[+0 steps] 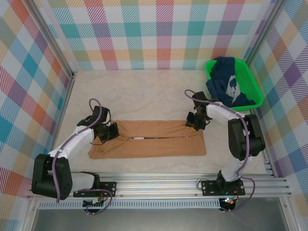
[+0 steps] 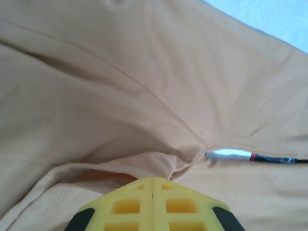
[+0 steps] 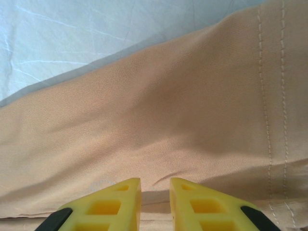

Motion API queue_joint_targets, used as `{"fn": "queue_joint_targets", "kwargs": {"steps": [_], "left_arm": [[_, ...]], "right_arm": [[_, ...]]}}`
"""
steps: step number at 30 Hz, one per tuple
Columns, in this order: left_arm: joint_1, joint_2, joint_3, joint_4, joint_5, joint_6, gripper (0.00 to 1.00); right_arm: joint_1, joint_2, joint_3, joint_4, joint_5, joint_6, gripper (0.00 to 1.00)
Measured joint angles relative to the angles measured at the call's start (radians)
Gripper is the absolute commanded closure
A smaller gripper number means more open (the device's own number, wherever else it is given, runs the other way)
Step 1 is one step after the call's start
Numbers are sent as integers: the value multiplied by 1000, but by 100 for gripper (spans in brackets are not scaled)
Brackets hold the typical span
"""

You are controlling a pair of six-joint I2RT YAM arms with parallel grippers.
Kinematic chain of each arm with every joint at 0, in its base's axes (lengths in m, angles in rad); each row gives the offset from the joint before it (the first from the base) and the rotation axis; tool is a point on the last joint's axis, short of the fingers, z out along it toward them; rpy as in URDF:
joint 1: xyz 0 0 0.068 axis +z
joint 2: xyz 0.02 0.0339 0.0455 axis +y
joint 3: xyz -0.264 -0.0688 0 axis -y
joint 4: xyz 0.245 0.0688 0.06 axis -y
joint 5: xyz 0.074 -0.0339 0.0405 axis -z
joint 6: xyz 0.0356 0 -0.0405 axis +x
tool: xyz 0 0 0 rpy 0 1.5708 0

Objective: Fold and stack the t-shirts

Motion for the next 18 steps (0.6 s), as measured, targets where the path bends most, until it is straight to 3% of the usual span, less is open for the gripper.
{"fn": "queue_joint_targets", "kwargs": {"steps": [18], "left_arm": [[-95, -124, -159, -67, 79, -264, 100]], "right_arm": [[0, 0, 0, 0, -8, 0, 78]]}}
